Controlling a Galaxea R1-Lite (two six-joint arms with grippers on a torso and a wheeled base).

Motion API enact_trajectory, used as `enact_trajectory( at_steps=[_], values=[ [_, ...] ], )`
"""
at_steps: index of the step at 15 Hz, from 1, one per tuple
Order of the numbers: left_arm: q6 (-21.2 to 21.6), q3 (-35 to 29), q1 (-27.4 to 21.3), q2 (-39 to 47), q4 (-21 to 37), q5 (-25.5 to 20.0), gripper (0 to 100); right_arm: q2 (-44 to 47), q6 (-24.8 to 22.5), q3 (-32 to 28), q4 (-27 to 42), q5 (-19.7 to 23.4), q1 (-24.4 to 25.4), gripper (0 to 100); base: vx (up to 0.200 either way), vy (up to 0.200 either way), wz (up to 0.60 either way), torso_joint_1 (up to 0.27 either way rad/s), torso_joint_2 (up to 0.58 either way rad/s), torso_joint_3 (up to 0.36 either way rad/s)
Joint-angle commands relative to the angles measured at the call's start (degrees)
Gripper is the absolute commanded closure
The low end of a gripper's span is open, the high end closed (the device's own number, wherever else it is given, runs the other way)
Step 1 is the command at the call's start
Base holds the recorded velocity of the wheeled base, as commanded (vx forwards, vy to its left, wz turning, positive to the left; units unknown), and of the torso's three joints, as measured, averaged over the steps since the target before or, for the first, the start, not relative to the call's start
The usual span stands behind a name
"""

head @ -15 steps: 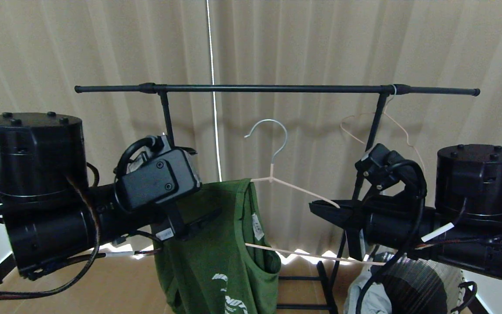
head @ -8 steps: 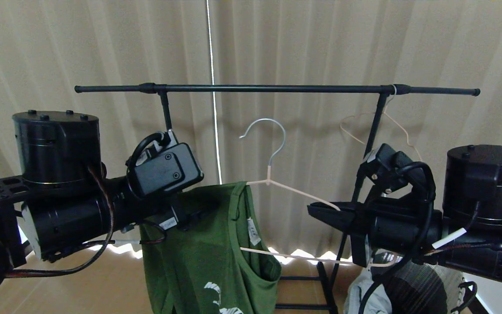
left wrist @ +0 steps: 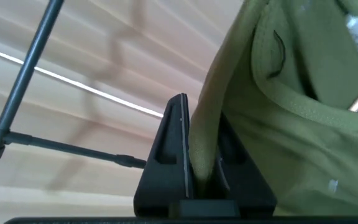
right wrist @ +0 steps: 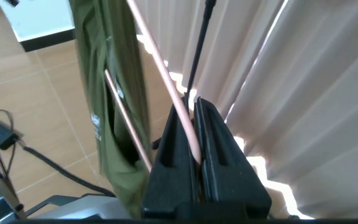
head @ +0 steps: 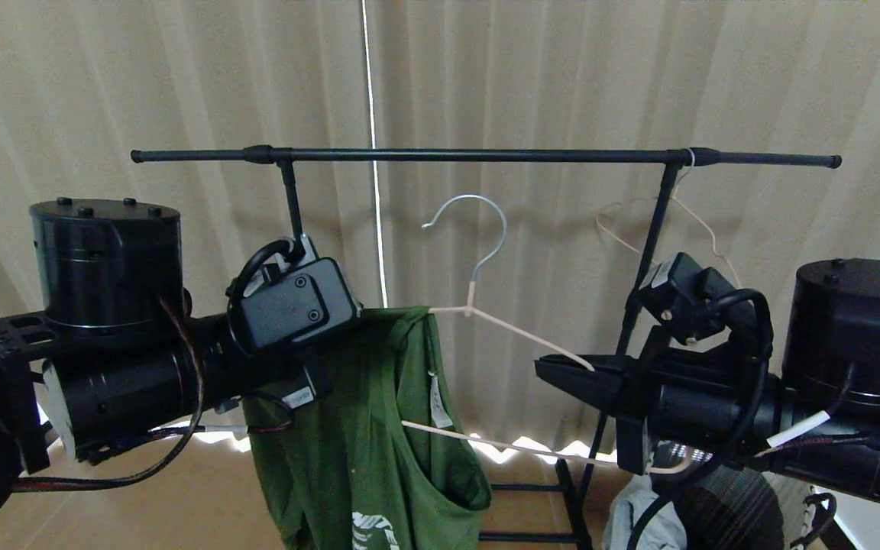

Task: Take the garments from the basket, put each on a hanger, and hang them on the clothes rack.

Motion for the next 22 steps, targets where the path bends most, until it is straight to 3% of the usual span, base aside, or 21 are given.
enact_trajectory(
  at_steps=[1,6,7,9,14,16,17,19,22],
  values=[
    [-0.13,0.03,-0.03,-0.21,-0.07,0.09,100,0.46,-0.02,-0.1,0.08,-0.03,0.02,100,0.0,0.0,0.0,0.0,0.0,0.0],
    [-0.57,-0.06,0.41,-0.39,-0.07,0.36,100,0.46,-0.02,-0.37,0.08,-0.03,-0.15,100,0.0,0.0,0.0,0.0,0.0,0.0],
    [-0.75,-0.06,0.49,-0.39,-0.07,0.53,100,0.55,-0.02,-0.28,0.08,-0.12,-0.15,0,0.0,0.0,0.0,0.0,0.0,0.0],
    [-0.83,-0.06,0.58,-0.39,-0.07,0.71,100,0.55,-0.11,-0.1,0.08,-0.29,-0.24,0,0.0,0.0,0.0,0.0,0.0,0.0],
    [-1.1,-0.24,2.78,-0.56,-0.07,12.92,100,0.11,-0.2,1.48,-2.99,-0.64,-4.9,0,0.0,0.0,0.0,0.0,0.0,0.0],
    [-7.16,-0.76,2.69,-0.56,-0.07,19.25,100,0.46,-0.2,4.2,-6.51,-0.82,-5.6,0,0.0,0.0,0.0,0.0,0.0,0.0],
    [-7.34,-0.76,2.69,-0.56,-0.07,19.34,100,0.46,-0.2,4.29,-6.6,-0.82,-5.6,0,0.0,0.0,0.0,0.0,0.0,0.0],
    [-12.43,-1.55,2.6,-0.12,-0.07,25.4,100,0.72,-0.11,5.87,-7.65,-0.82,-5.52,0,0.0,0.0,0.0,0.0,0.0,0.0],
    [-18.59,-1.91,-0.12,-0.56,-0.07,25.4,100,2.75,0.07,5.87,-7.74,-0.64,-3.67,0,0.0,0.0,0.0,0.0,0.0,0.0]
  ],
)
